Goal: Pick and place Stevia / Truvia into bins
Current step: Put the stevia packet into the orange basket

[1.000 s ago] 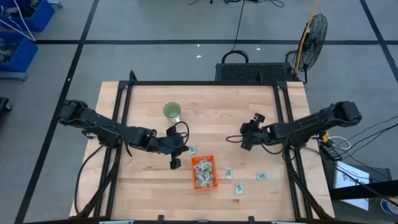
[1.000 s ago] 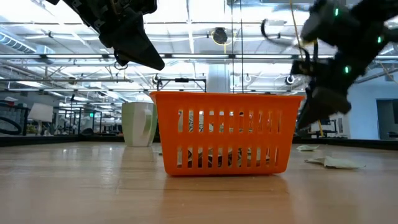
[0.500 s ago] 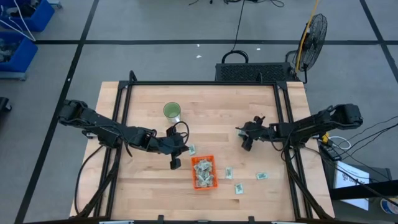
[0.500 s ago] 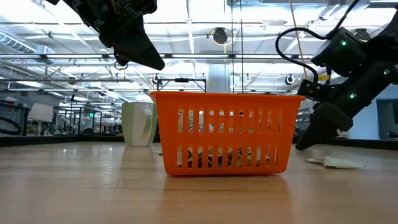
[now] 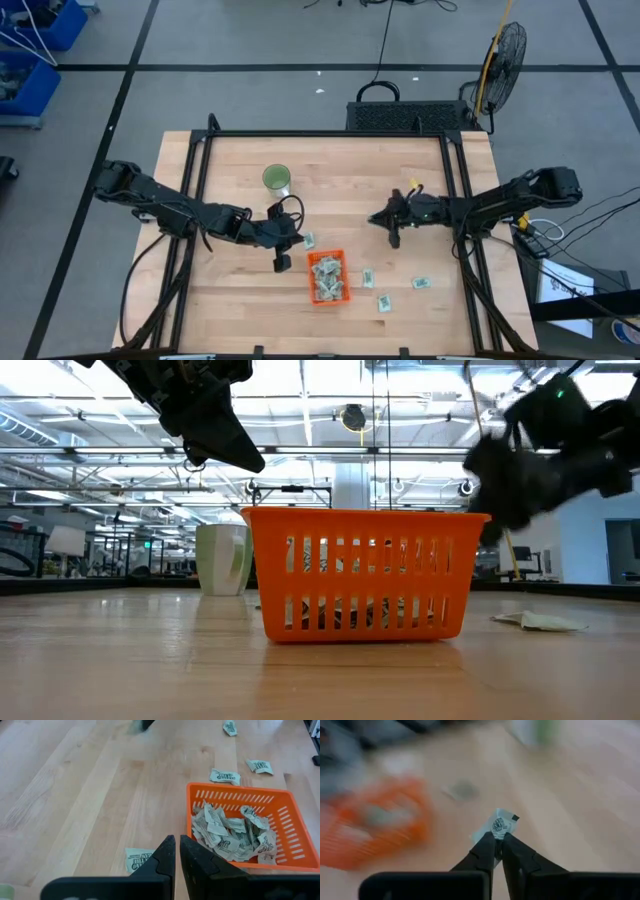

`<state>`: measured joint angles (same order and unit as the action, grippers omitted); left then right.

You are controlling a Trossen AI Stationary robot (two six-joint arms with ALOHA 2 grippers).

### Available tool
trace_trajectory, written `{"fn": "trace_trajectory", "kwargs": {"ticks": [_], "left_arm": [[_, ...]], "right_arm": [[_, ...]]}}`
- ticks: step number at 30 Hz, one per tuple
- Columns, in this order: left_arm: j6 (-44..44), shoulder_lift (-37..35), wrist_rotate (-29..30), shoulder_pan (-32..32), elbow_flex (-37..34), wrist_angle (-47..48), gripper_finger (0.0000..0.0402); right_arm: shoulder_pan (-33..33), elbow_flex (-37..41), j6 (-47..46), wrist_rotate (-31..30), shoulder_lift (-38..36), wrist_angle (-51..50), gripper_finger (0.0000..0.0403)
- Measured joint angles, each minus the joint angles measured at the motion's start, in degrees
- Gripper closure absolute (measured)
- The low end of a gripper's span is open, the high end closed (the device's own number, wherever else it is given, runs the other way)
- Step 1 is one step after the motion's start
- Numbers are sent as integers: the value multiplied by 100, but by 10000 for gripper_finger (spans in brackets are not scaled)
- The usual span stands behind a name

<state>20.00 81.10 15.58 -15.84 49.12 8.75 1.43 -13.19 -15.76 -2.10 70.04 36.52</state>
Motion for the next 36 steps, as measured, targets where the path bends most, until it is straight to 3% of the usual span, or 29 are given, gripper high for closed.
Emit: {"fn": "trace_trajectory", "kwargs": {"ticks": [3, 6, 10, 15, 25, 30, 36], "left_arm": [[-1, 0, 10, 0, 0, 0, 371], [-3, 0, 130, 0, 0, 0, 371], [-6, 0, 273, 9, 0, -2, 371], [-2, 0, 305, 7, 0, -111, 371], [137, 0, 268, -2, 7, -299, 371], [154, 0, 244, -35, 7, -282, 371], [152, -2, 236, -69, 4, -216, 371]], "right_arm": [[-122, -9, -2, 848, -3, 1355, 389], [-430, -196, 83, 1002, -3, 1924, 386], [-964, -782, 494, 980, 237, 1461, 378], [-1488, -1755, 973, 979, 1141, 850, 375], [-1692, -2848, 1064, 982, 3094, 631, 374], [-1692, -3074, 1080, 989, 3318, 474, 365], [-1692, -3165, 1238, 987, 3242, 238, 318]]}}
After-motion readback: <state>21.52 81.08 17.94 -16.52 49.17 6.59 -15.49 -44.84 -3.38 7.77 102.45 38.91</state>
